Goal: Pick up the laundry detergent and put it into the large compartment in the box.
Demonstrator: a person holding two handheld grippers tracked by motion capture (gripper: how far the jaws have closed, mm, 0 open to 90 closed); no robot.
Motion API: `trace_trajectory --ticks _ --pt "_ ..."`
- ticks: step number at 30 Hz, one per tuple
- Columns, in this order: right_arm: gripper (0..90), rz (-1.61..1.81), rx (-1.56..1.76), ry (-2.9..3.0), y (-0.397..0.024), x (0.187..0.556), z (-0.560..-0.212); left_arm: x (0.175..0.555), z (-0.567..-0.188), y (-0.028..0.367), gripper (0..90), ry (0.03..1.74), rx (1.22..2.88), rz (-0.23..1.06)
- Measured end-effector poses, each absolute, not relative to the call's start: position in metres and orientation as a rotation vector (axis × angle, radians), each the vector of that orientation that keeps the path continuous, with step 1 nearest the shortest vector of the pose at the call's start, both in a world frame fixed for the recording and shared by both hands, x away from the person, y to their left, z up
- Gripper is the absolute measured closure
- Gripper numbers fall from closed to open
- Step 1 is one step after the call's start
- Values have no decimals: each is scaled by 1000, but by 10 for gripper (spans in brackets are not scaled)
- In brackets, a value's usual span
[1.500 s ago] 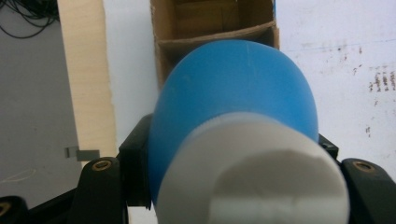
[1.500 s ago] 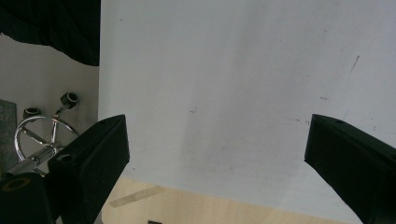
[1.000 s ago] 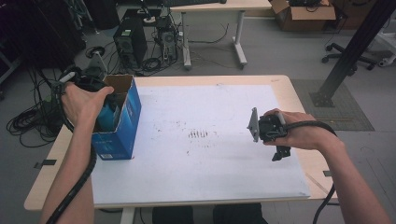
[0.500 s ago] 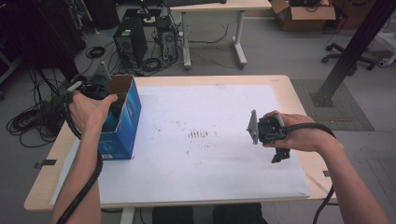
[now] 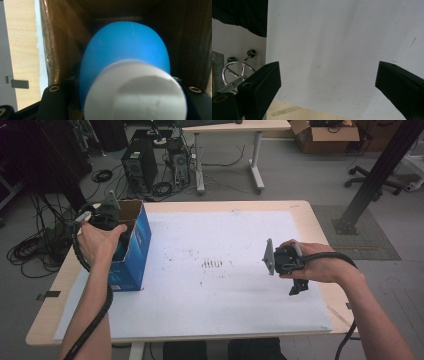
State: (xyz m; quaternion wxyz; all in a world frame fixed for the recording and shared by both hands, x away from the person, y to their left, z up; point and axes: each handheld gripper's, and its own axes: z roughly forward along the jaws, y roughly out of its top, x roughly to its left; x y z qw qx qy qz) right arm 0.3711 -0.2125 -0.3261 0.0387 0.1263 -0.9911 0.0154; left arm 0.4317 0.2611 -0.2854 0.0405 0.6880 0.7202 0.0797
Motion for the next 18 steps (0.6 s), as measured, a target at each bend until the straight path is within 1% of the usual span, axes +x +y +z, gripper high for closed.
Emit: trace_trajectory --ticks 18 --pt "60 41 392 -3031 -211 371 -330 434 -288 268 373 2186 2062 252"
